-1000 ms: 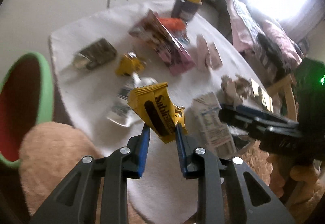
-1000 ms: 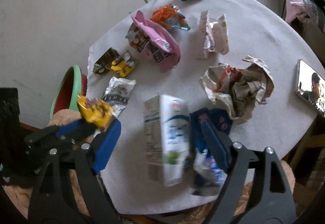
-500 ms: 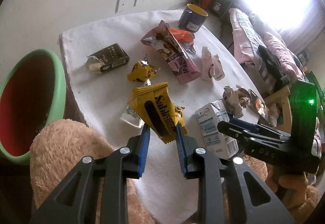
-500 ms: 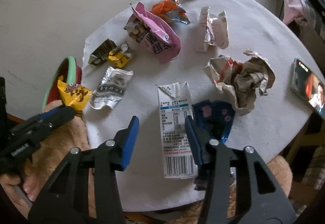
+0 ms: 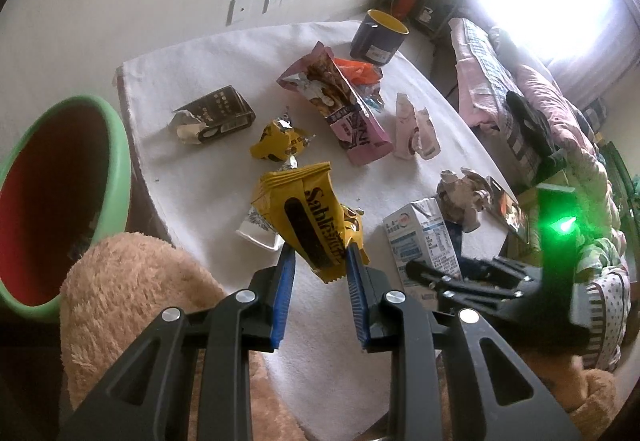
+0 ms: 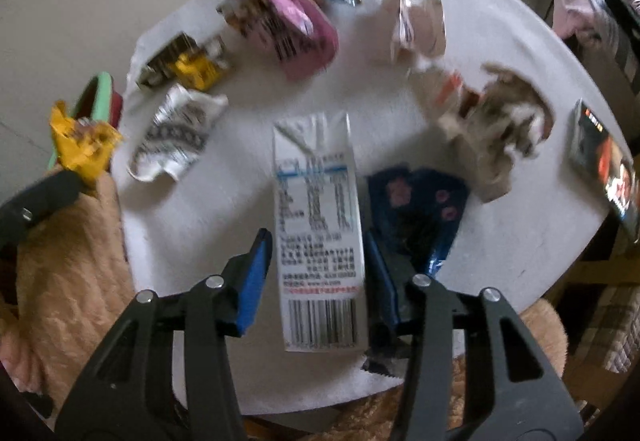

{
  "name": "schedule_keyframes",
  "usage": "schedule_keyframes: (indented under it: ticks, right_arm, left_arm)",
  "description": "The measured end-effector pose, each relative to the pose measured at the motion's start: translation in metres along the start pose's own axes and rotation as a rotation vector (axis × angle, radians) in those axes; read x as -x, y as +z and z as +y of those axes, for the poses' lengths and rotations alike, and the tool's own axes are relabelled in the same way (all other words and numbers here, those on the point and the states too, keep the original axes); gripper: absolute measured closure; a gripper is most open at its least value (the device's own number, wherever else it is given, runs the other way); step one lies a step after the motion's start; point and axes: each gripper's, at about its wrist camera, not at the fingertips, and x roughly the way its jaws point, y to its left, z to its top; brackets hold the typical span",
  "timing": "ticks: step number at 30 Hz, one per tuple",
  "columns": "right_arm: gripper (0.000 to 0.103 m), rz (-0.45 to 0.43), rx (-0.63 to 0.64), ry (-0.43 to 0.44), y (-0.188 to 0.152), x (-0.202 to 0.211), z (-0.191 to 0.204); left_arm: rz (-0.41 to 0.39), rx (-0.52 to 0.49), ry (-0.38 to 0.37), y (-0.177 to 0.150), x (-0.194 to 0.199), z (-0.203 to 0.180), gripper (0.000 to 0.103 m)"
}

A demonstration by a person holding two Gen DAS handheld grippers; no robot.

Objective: Collect trash

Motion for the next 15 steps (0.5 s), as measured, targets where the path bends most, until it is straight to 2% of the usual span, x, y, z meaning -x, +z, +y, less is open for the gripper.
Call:
schedule_keyframes:
  ticks: [1,3,10,15]
  right_arm:
    - [0.063,-0.001,-0.003,0.0,-0.001,0.0,0.0]
    - [0.063,-0.017,-0.01,0.017,0.0,0.005,-0.001]
    - [0.064,-0.162,0.003,0.072,0.012,0.053,0.013]
    - [0.064,-0.224,0.021,0.11,0.021,0.077,0.03]
  left_arm:
    - [0.0,0.0,0.0,0.0,0.0,0.0,0.079]
    - [-0.008,-0.002,0.003,0.0,0.002,0.0,0.079]
    - [-0.088,-0.018,0.04,0.007,0.02,0.002,0.079]
    - [-0.146,0.01,0.065,0.013,0.039,0.015,0.079]
